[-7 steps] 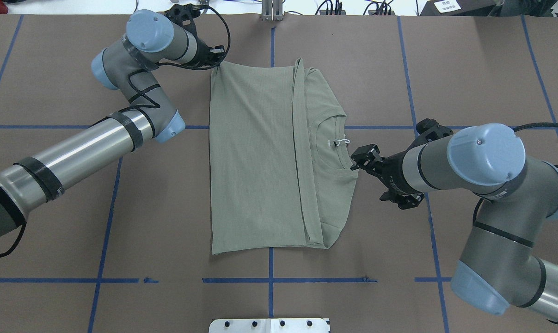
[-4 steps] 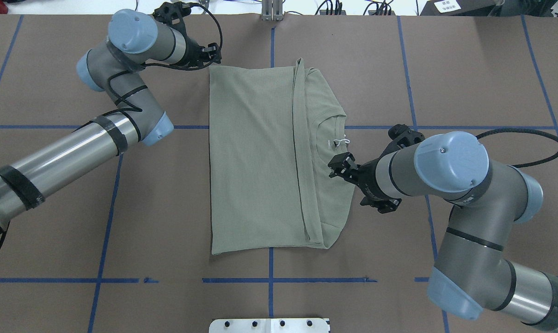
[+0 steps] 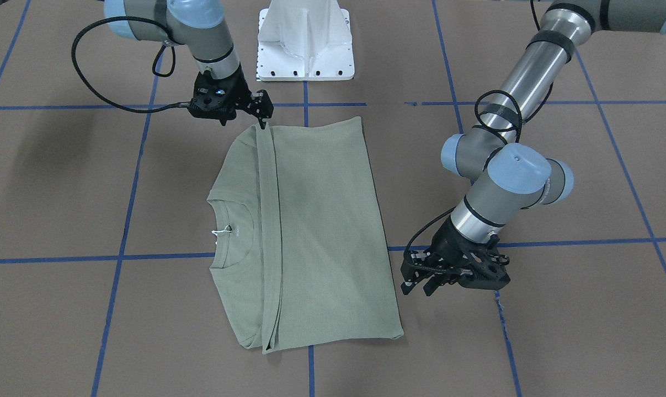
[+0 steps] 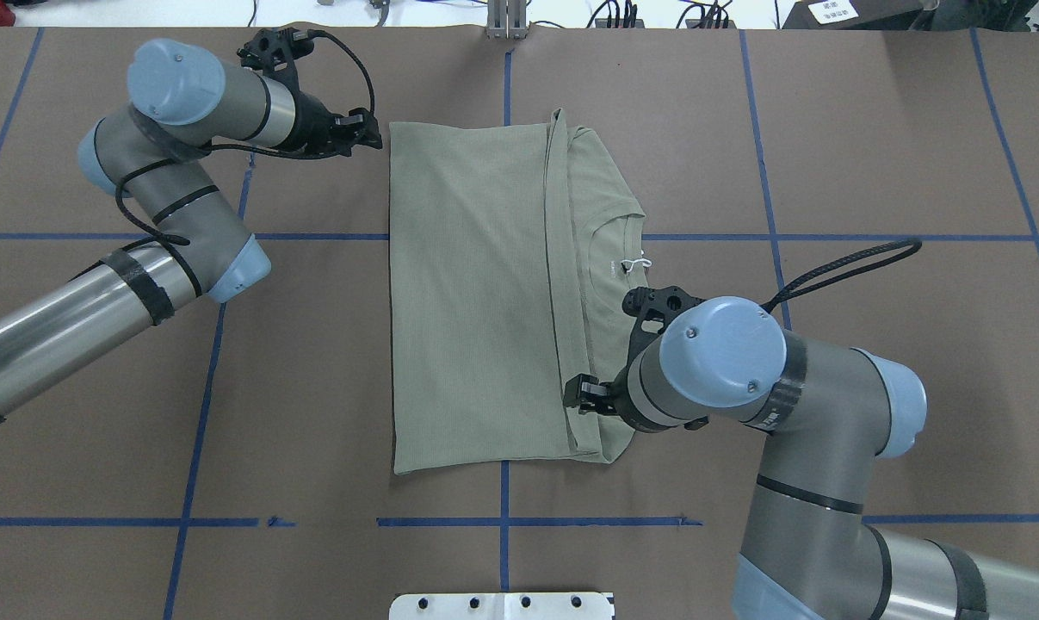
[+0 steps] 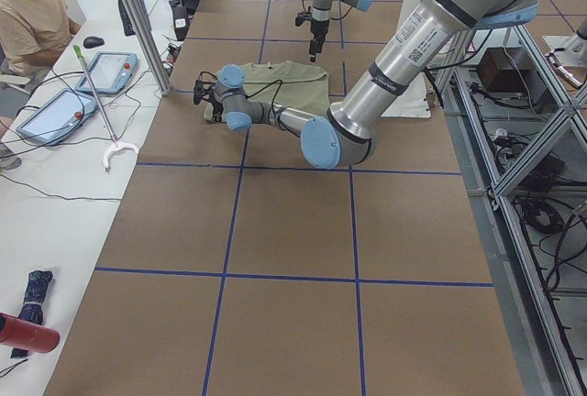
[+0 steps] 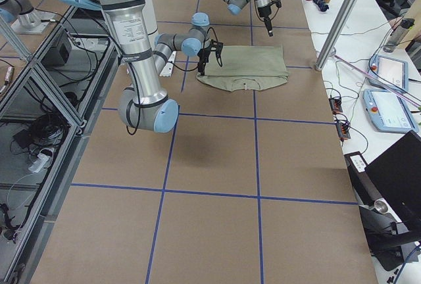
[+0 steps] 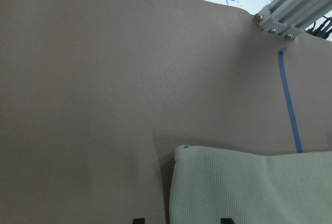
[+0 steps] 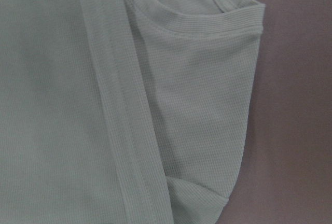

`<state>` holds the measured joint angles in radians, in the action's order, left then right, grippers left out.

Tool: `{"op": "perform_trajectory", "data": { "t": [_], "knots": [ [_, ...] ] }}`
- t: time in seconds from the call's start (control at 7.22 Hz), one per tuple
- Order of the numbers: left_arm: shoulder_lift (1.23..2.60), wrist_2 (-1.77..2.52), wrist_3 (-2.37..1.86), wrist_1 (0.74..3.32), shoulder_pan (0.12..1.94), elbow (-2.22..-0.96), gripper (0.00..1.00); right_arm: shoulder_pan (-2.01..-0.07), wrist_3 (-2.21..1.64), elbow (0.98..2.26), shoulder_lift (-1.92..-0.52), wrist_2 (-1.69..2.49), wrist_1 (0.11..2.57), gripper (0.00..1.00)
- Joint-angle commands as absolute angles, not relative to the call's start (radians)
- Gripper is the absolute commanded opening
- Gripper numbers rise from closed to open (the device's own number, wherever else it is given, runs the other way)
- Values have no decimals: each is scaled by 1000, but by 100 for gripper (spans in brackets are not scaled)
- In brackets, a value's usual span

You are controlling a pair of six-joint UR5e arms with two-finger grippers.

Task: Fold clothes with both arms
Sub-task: 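Release the shirt and move the right gripper to the shirt's middle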

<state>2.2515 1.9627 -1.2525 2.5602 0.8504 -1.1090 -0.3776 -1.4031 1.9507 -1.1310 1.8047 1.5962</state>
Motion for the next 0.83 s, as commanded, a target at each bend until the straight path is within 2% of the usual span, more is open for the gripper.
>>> {"op": "perform_trajectory", "data": {
  "t": [0.0,0.28,0.55,0.69],
  "knots": [
    [2178,1976,-1278,2557,851,-1205,58,-356,-1078,1919,-1059,1770,1722,91],
    [2175,1977,-1284,2557,844,-1203,58,-325,-862,1876,-1031,1682,1756,63],
    [2140,1979,-1347,2559,842,-1226,58,-270,-754,1864,-980,1593,1827,53],
    [2119,1993,-1351,2565,842,-1232,58,-246,-726,1859,-973,1562,1828,53]
  ]
}}
